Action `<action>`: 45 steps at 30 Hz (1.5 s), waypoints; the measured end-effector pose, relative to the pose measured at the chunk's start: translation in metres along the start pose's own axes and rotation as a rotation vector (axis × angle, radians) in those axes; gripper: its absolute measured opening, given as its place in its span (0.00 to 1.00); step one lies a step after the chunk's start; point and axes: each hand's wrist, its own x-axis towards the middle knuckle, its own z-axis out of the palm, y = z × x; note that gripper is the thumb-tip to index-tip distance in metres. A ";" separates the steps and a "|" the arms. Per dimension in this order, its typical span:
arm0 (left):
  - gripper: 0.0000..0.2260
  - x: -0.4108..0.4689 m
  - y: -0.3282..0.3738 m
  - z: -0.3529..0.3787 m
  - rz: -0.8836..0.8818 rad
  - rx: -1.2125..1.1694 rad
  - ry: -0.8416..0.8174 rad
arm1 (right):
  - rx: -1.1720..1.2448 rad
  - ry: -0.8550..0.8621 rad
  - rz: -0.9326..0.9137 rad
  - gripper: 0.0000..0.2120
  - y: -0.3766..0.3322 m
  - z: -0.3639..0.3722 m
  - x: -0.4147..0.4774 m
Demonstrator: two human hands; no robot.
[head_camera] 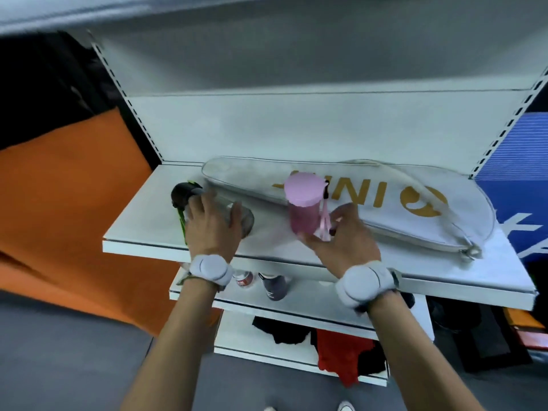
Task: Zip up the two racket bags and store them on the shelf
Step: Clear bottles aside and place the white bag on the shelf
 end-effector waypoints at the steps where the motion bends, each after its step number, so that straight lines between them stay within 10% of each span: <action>1: 0.28 0.013 -0.004 -0.001 -0.043 0.062 -0.030 | 0.016 0.052 -0.018 0.37 -0.009 0.001 0.007; 9: 0.39 0.073 -0.013 0.006 -0.314 0.096 -0.212 | 0.086 0.090 -0.091 0.57 -0.031 0.024 0.056; 17: 0.37 0.092 -0.016 0.014 -0.412 0.085 -0.336 | 0.112 0.109 -0.142 0.38 -0.033 0.040 0.058; 33: 0.21 0.044 -0.019 0.000 -0.348 -0.211 -0.350 | 0.106 0.030 -0.160 0.36 -0.037 0.048 0.031; 45: 0.37 0.000 -0.004 -0.030 -0.213 -0.376 -0.266 | 0.128 -0.004 -0.152 0.40 -0.032 0.036 -0.027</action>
